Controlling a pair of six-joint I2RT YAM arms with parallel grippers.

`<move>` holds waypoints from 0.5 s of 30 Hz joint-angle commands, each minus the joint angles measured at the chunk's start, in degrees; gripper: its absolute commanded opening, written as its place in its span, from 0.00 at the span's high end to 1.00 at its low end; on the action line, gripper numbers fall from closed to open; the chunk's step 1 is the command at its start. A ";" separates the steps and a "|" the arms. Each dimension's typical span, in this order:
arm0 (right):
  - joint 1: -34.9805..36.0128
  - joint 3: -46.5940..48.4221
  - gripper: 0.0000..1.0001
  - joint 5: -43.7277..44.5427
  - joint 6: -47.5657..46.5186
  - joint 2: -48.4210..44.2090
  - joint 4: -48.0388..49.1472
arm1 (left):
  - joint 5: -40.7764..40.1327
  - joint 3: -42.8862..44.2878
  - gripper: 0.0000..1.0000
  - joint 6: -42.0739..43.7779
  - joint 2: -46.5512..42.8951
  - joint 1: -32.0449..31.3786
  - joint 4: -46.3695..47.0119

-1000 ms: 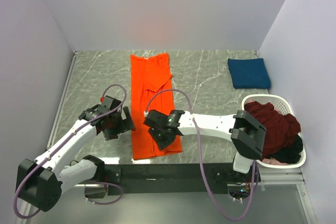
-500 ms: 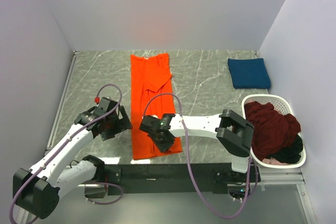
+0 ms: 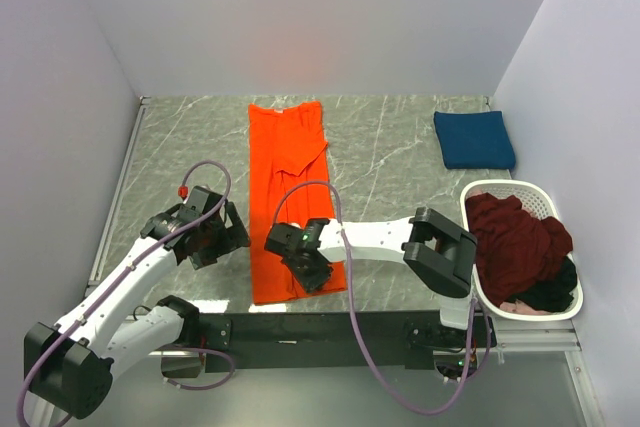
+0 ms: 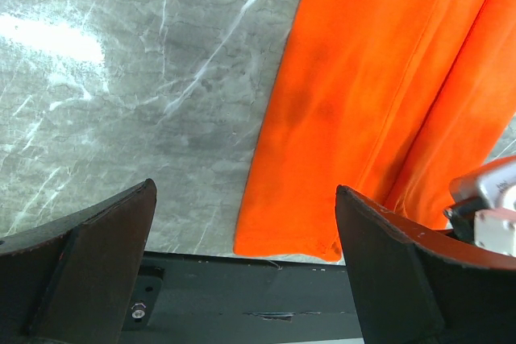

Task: Fold and stack the t-shirts
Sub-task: Fold the tshirt

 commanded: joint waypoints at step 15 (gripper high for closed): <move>0.11 1.95 0.86 -0.56 0.19 -2.36 -0.90 | 0.01 0.69 0.02 -0.83 -0.43 -0.16 0.75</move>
